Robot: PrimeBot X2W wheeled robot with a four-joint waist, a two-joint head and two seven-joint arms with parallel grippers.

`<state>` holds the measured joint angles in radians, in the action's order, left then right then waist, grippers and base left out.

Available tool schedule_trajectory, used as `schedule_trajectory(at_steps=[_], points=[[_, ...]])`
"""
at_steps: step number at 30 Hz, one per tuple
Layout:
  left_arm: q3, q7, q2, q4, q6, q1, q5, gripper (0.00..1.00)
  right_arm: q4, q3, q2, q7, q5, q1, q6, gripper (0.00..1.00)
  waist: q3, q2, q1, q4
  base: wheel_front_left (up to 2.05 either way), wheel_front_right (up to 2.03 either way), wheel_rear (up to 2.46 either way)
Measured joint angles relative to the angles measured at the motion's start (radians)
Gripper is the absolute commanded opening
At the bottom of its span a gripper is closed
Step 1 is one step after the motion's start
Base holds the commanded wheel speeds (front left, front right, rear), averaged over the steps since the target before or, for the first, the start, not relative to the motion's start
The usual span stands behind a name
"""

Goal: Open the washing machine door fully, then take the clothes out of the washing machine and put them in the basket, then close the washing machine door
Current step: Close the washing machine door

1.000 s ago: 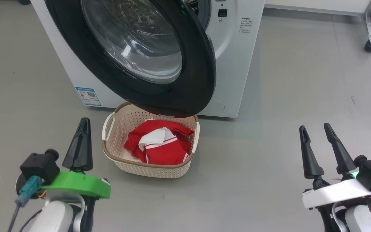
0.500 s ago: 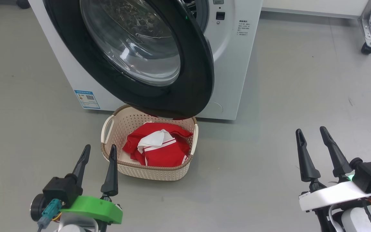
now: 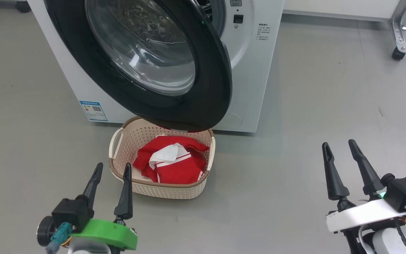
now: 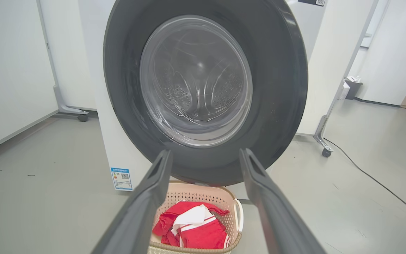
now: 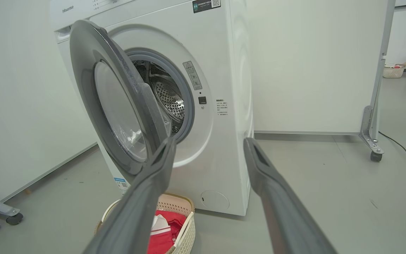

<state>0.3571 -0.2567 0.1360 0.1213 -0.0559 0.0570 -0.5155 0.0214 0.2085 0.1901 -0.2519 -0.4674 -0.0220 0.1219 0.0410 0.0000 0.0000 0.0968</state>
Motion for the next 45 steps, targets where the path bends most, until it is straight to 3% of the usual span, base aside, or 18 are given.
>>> schedule_trajectory(at_steps=[16, 17, 24, 35, 40, 45], points=[[-0.019, 0.0, -0.026, -0.002, 0.022, -0.002, 0.043, 1.0, -0.01, -0.006, 0.01, 0.0, 0.004, -0.002, 0.0, 1.0, 0.014, 0.0, 0.0001, 0.008, 0.0, 0.0, 0.0], [-0.015, 0.0, -0.031, -0.003, 0.026, -0.002, 0.044, 1.0, -0.022, -0.007, 0.021, 0.0, 0.012, -0.001, 0.0, 0.0, 0.022, 0.0, 0.0001, 0.012, 0.0, 0.0, 0.0], [-0.006, 0.0, -0.049, -0.018, 0.032, 0.0, 0.06, 1.0, -0.063, 0.069, 0.083, 0.0, 0.033, 0.034, 0.0, 0.0, 0.062, 0.0, 0.0, 0.034, 0.0, 0.0, 0.0], [0.013, 0.0, -0.069, -0.042, 0.035, 0.032, 0.077, 1.0, -0.135, 0.243, 0.195, 0.049, 0.029, 0.216, 0.0, 0.0, 0.159, 0.0, 0.0001, 0.079, 0.0, 0.0, 0.0], [0.039, 0.0, -0.085, -0.046, 0.044, 0.069, 0.1, 1.0, -0.139, 0.264, 0.217, 0.072, -0.03, 0.297, 0.0, 0.0, 0.212, 0.0, 0.0001, 0.11, 0.0, 0.0, 0.0], [0.048, 0.0, -0.088, -0.058, 0.044, 0.102, 0.105, 1.0, -0.139, 0.286, 0.281, 0.099, -0.033, 0.386, 0.0, 0.0, 0.262, 0.0, 0.0001, 0.149, 0.0, 0.0, 0.0]])
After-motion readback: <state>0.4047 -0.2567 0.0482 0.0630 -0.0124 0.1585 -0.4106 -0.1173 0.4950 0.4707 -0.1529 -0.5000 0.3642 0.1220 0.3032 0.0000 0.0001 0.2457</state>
